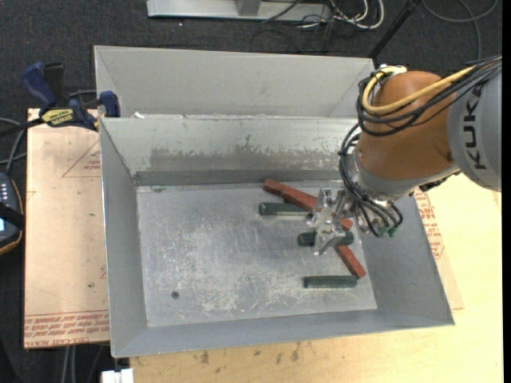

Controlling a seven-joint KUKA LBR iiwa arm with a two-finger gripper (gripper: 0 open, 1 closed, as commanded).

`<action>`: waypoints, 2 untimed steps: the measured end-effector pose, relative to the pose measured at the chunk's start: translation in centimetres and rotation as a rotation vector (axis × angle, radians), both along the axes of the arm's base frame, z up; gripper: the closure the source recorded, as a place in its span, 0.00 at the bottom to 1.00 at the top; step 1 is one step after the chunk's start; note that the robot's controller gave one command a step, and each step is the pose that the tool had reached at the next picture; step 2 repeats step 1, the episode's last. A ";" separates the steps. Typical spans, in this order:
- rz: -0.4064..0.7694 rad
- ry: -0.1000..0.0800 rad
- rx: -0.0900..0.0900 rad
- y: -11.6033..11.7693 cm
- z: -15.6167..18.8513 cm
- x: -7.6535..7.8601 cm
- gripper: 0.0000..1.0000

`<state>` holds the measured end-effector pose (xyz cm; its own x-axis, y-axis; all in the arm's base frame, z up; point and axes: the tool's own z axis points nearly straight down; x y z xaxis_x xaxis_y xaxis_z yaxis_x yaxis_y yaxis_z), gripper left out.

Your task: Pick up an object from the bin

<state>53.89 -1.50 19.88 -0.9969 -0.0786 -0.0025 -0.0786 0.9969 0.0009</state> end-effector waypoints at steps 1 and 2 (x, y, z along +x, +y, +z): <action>0.092 0.005 0.000 -0.7 3.0 0.7 1.00; 0.092 0.005 0.000 -0.7 3.0 0.7 1.00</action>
Offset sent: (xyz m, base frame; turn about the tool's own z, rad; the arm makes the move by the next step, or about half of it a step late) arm 0.0322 0.0068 0.1429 0.2217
